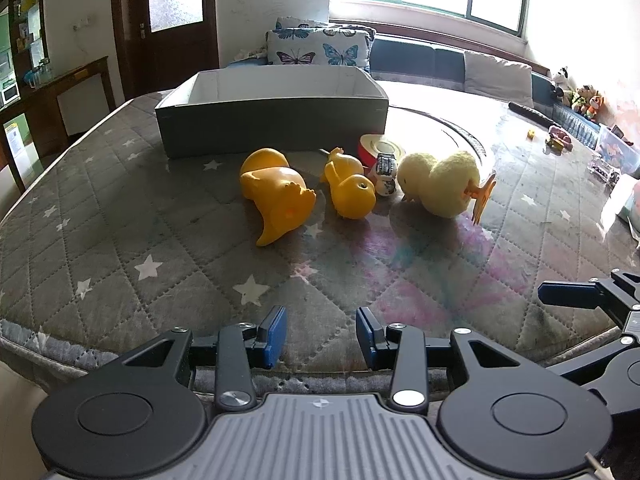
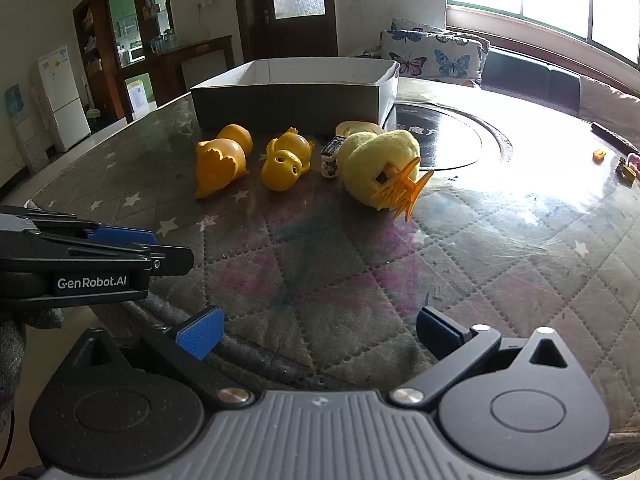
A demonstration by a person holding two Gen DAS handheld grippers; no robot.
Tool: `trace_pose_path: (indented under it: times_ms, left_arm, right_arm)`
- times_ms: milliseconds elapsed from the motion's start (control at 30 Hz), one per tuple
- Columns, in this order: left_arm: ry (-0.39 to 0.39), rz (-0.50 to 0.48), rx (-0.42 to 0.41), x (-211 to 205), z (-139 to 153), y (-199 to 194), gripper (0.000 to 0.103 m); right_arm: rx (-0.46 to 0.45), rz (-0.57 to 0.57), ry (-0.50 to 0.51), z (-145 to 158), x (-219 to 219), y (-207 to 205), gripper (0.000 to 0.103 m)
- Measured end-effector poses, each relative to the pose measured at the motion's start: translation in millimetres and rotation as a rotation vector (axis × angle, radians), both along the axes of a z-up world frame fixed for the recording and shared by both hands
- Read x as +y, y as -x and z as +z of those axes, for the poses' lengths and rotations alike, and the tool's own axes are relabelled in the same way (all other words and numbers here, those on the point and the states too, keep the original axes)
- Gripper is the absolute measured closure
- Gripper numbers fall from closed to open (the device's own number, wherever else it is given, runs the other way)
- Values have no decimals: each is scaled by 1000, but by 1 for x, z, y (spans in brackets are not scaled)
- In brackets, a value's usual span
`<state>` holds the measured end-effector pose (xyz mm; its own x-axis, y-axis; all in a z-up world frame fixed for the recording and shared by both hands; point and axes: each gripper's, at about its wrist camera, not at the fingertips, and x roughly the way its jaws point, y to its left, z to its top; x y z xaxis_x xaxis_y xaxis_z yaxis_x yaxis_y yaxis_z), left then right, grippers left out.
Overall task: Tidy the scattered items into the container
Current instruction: 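Move both tools toward the toys in front of the grey box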
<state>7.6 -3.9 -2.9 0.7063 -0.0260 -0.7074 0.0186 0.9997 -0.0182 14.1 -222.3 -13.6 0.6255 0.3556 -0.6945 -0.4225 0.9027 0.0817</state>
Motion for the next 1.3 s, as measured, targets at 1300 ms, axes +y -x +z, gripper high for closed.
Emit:
trace_pose_path:
  times_ms: [1300]
  left_arm:
    - [7, 1, 52, 6, 1, -26, 62]
  right_arm:
    - [44, 41, 5, 3, 12, -24, 0]
